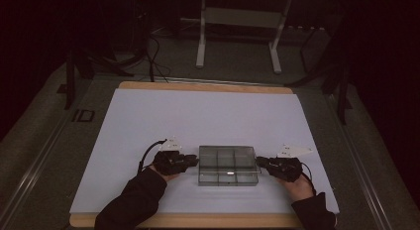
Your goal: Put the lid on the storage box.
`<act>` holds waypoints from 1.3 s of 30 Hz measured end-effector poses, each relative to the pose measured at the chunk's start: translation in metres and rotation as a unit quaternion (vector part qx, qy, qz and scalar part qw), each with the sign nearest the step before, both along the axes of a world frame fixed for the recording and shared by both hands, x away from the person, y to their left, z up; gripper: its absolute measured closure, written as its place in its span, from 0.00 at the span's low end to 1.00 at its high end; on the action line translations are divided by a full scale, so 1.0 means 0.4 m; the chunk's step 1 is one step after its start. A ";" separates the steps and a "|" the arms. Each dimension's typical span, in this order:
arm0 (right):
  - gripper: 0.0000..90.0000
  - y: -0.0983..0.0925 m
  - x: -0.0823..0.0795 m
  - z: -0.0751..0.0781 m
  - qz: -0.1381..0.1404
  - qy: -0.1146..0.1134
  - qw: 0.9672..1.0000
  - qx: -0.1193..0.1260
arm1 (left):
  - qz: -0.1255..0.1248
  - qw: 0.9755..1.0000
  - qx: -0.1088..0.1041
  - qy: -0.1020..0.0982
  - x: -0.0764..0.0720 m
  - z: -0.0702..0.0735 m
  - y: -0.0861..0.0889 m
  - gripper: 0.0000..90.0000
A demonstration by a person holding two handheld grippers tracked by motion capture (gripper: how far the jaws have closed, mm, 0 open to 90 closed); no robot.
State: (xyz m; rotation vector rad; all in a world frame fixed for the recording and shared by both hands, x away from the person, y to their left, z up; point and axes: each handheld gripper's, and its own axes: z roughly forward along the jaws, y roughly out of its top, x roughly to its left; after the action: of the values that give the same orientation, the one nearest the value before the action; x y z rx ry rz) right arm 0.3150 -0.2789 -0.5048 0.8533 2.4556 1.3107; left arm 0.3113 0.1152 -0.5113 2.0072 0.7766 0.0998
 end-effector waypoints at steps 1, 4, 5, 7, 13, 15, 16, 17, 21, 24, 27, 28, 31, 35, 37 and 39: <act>0.92 0.000 0.000 -0.002 -0.001 0.002 1.000 -0.001 | -0.001 1.000 0.003 0.001 0.000 -0.003 -0.001 0.86; 0.92 -0.001 0.002 -0.009 -0.003 0.003 1.000 -0.006 | -0.004 1.000 0.006 0.003 0.002 -0.011 -0.004 0.86; 0.92 -0.001 0.003 -0.010 -0.004 0.004 1.000 -0.006 | -0.004 1.000 0.005 0.005 0.003 -0.014 -0.003 0.86; 0.92 -0.004 0.005 -0.012 -0.006 0.003 1.000 -0.007 | -0.004 1.000 0.004 0.010 0.005 -0.021 -0.002 0.86; 0.92 -0.006 0.014 -0.025 -0.009 0.014 1.000 -0.008 | 0.001 1.000 0.009 0.018 0.011 -0.041 0.004 0.86; 0.91 -0.004 0.015 -0.026 -0.012 0.011 1.000 -0.014 | 0.005 1.000 0.007 0.020 0.013 -0.043 0.007 0.86; 0.91 -0.004 0.016 -0.027 -0.011 0.011 1.000 -0.015 | 0.005 1.000 0.005 0.021 0.014 -0.042 0.010 0.86; 0.90 -0.005 0.017 -0.027 -0.011 0.010 1.000 -0.016 | 0.007 1.000 0.003 0.019 0.014 -0.041 0.011 0.86; 0.87 -0.014 0.018 -0.023 -0.014 0.010 1.000 -0.014 | 0.007 1.000 0.007 0.024 0.013 -0.036 0.016 0.77; 0.83 -0.020 0.019 -0.020 -0.018 0.009 1.000 -0.018 | 0.013 1.000 0.005 0.025 0.014 -0.038 0.021 0.70; 0.75 -0.024 0.018 -0.018 -0.016 0.007 1.000 -0.018 | 0.020 1.000 0.007 0.022 0.012 -0.038 0.025 0.61; 0.70 -0.024 0.018 -0.017 -0.016 0.005 1.000 -0.018 | 0.020 1.000 0.005 0.022 0.011 -0.038 0.026 0.59; 0.59 -0.023 0.015 -0.013 -0.014 0.000 1.000 -0.023 | 0.022 0.999 0.004 0.030 0.011 -0.034 0.031 0.47; 0.43 -0.025 0.014 -0.010 -0.019 -0.001 1.000 -0.021 | 0.011 0.999 -0.007 0.040 0.012 -0.031 0.043 0.22; 0.31 -0.029 0.013 -0.011 -0.022 0.000 1.000 -0.011 | 0.019 0.999 -0.001 0.037 0.011 -0.029 0.047 0.12; 0.26 -0.032 0.012 -0.011 -0.020 -0.003 1.000 -0.015 | 0.013 0.999 -0.001 0.039 0.010 -0.029 0.050 0.08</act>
State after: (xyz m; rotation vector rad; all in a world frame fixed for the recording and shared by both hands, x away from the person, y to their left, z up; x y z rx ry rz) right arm 0.3197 -0.2915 -0.5093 0.8853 2.4338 1.2585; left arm 0.3154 0.1353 -0.5228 2.0088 0.8528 0.0366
